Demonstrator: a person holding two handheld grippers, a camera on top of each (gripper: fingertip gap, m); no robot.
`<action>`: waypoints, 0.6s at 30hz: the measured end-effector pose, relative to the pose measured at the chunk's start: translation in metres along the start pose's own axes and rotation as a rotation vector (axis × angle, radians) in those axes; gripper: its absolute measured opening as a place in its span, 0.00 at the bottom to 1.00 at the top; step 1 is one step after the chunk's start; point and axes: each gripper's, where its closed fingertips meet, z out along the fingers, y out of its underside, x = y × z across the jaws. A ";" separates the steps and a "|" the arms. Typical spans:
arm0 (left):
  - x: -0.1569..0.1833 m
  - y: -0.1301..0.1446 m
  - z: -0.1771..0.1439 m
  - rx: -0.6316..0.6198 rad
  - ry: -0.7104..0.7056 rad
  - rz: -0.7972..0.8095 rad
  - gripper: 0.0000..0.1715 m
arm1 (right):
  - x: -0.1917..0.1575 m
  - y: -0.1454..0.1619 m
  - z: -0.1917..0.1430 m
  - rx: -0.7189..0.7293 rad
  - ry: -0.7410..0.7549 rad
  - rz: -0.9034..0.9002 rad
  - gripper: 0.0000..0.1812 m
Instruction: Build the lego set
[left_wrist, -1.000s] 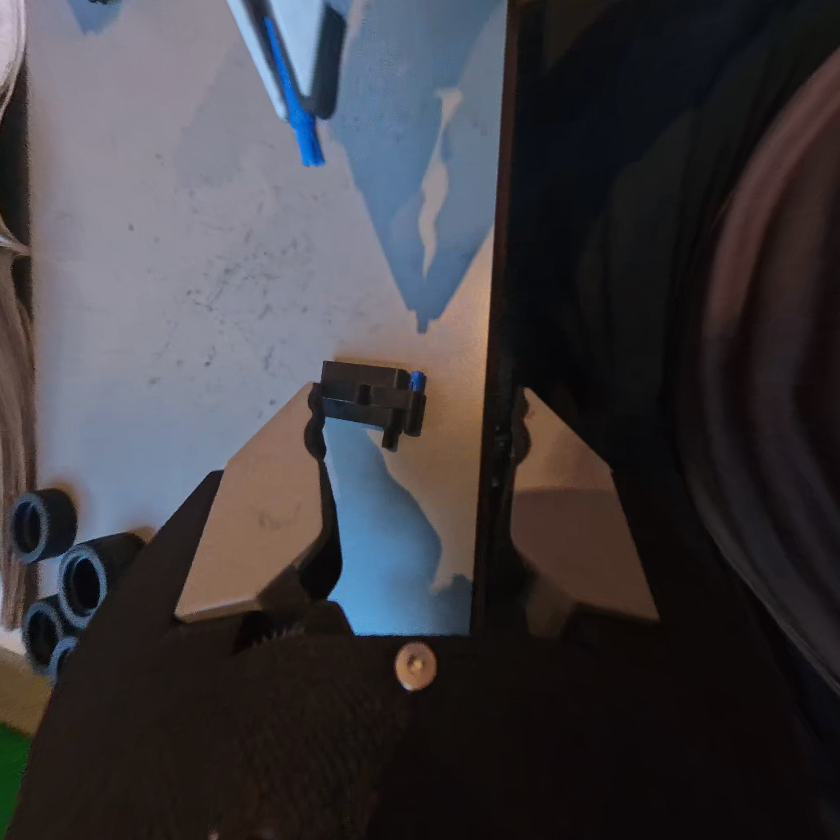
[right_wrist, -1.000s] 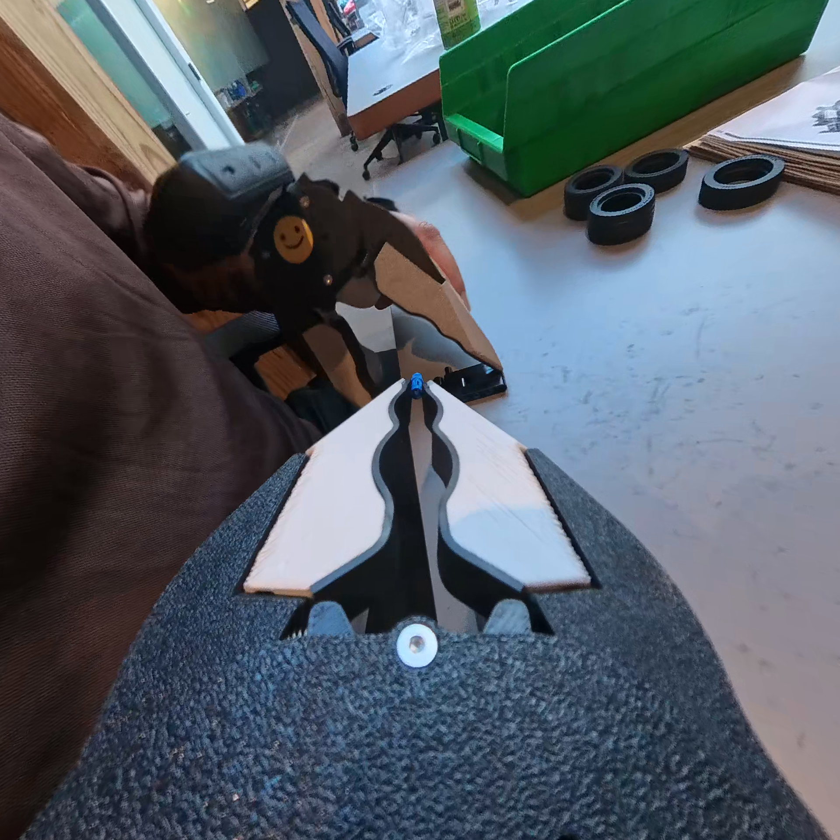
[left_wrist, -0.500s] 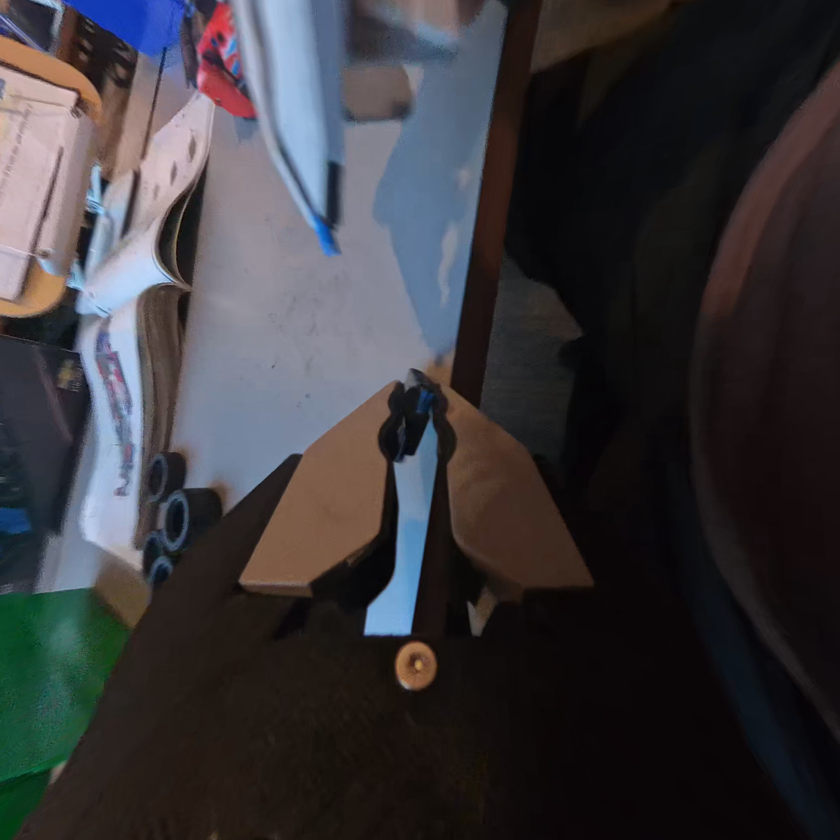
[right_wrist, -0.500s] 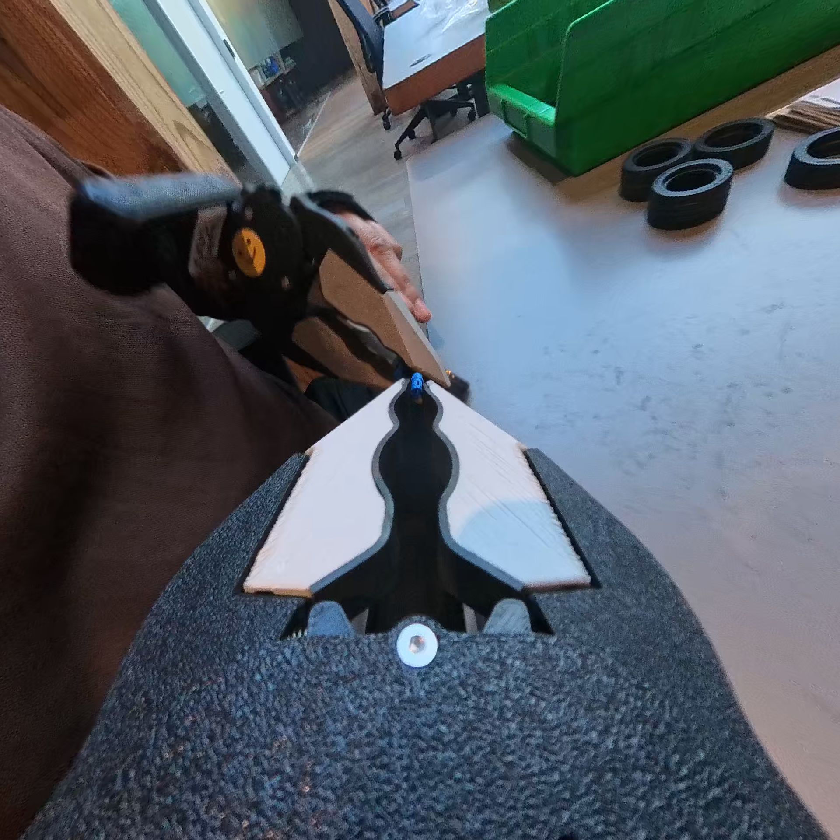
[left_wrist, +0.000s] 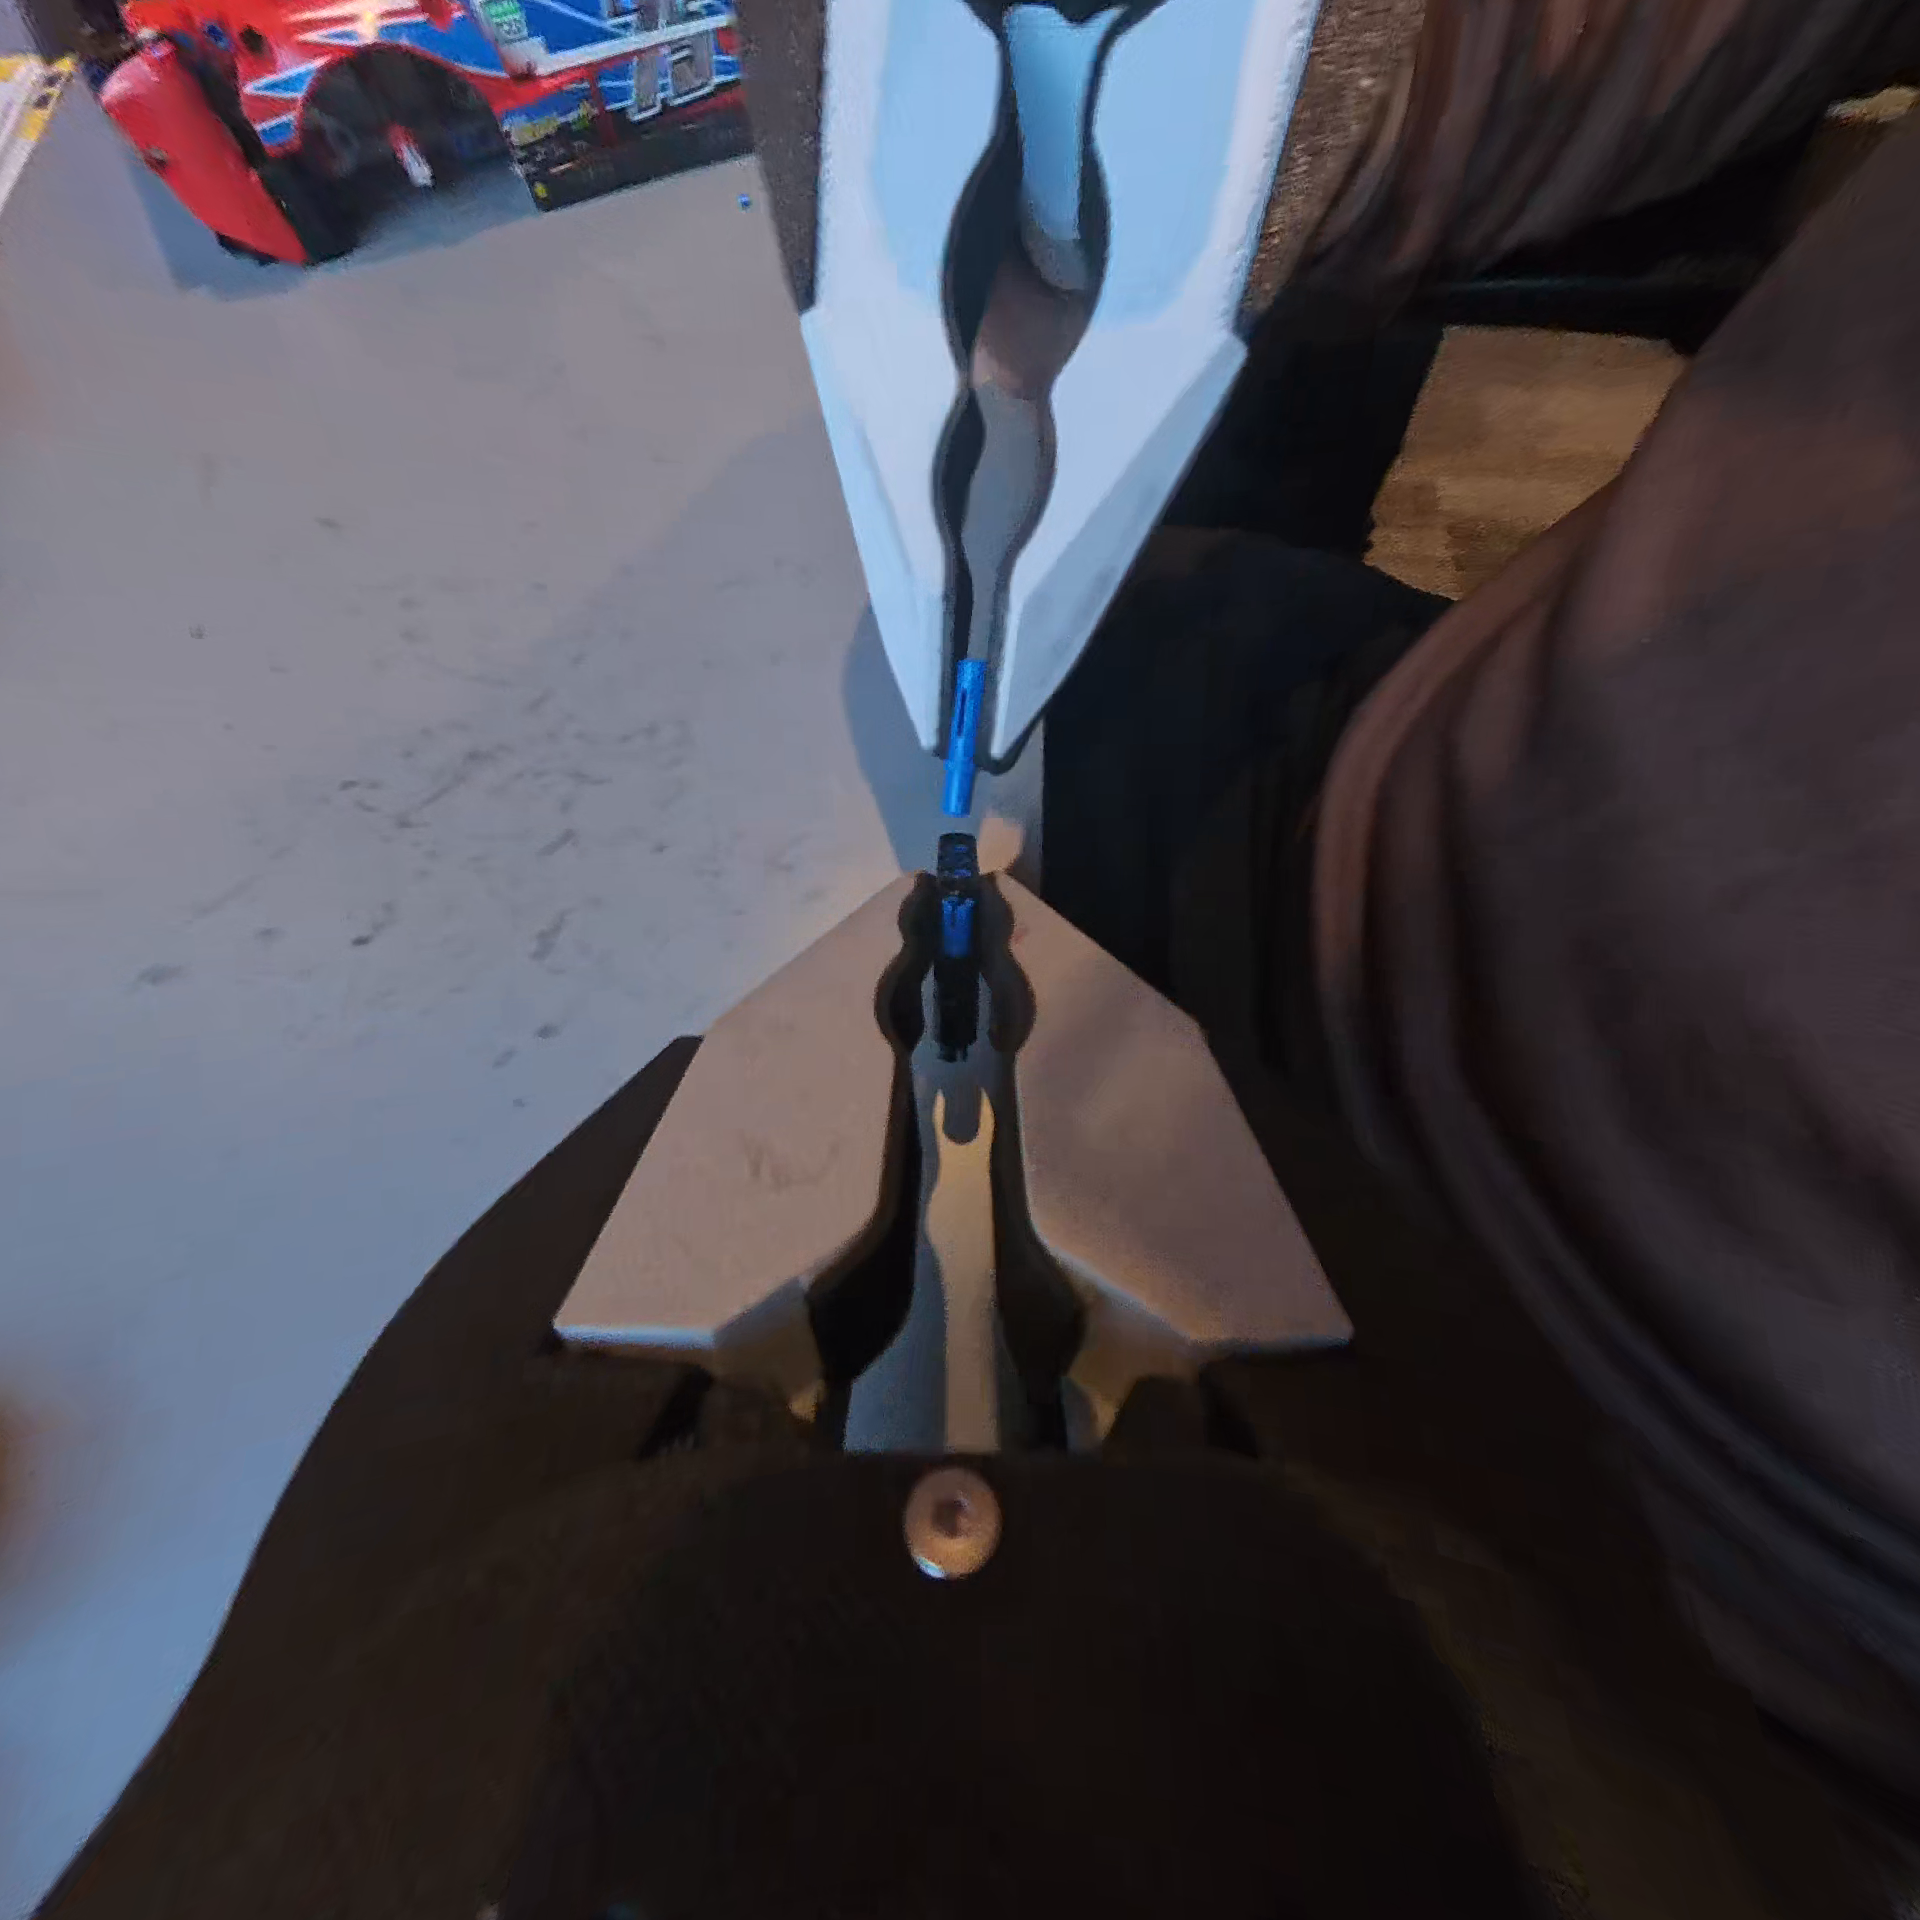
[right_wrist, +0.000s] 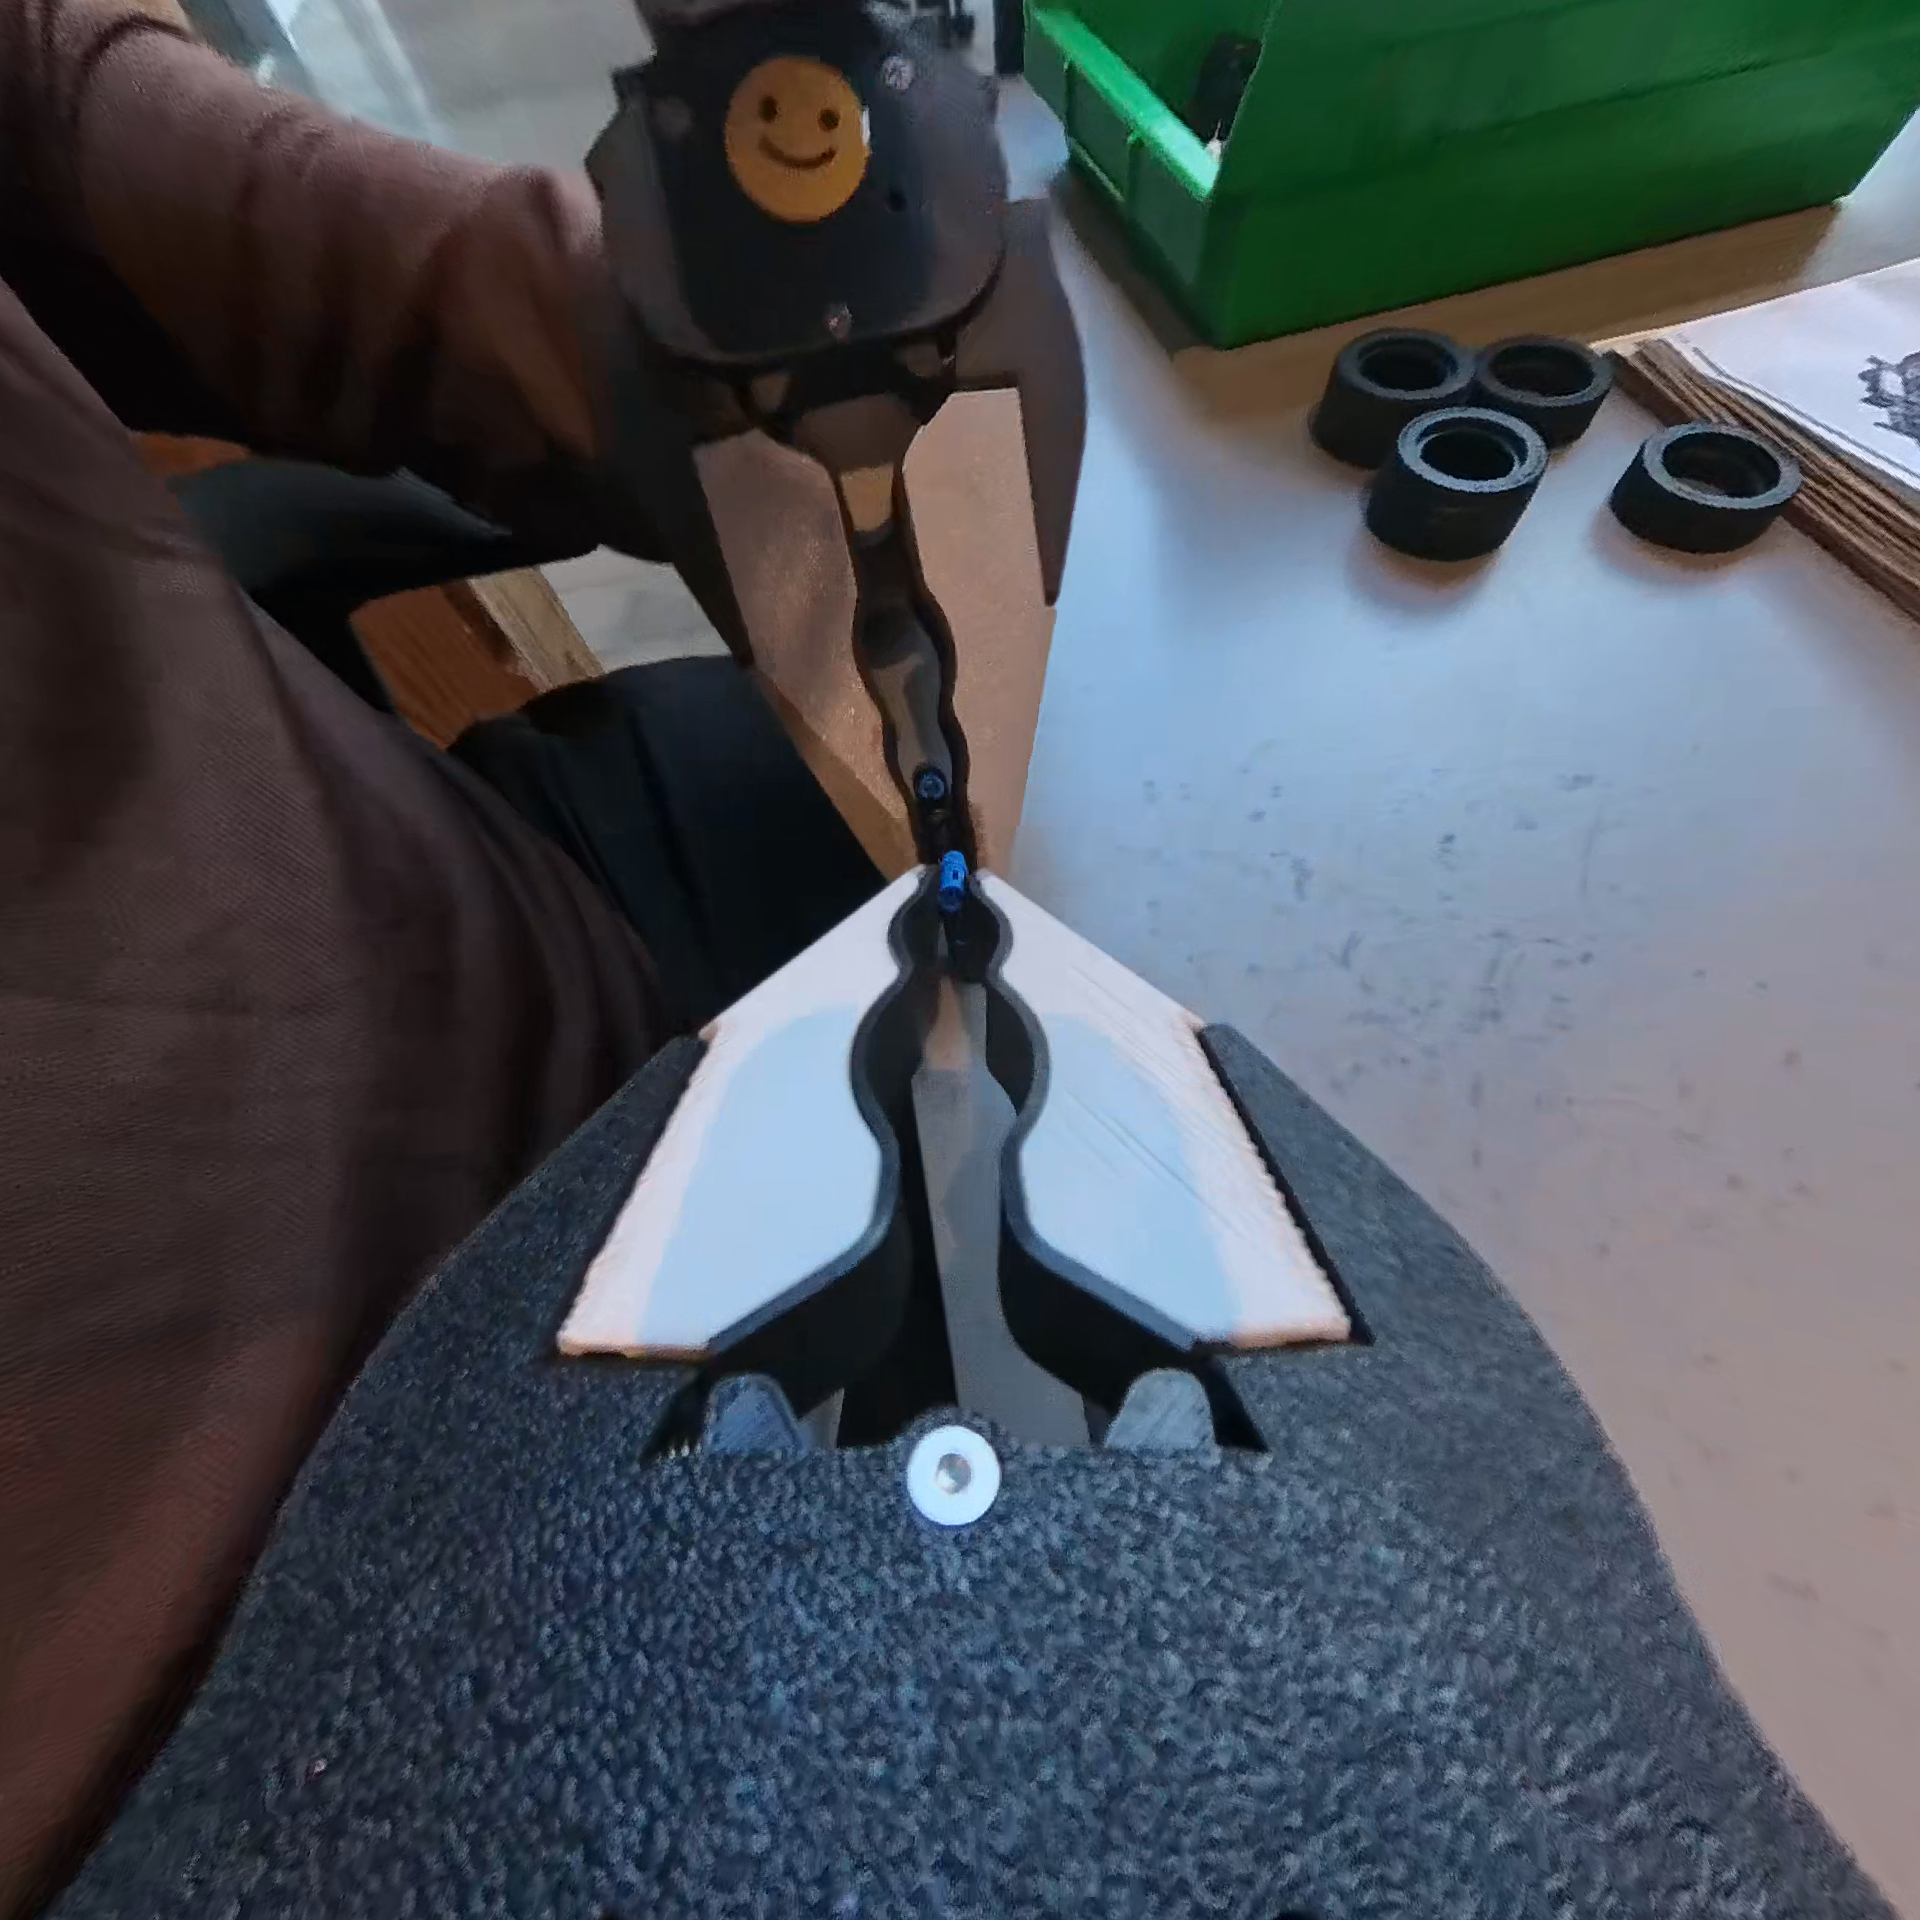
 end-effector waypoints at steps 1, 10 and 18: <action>0.001 0.000 0.000 0.000 0.027 0.039 0.03 | 0.000 0.001 0.002 -0.018 -0.002 -0.012 0.02; -0.016 0.002 -0.003 0.001 0.105 0.096 0.03 | 0.009 -0.002 0.014 -0.080 0.015 -0.016 0.02; -0.021 0.003 -0.003 -0.001 0.063 0.114 0.03 | 0.016 -0.005 0.016 -0.116 0.033 -0.032 0.02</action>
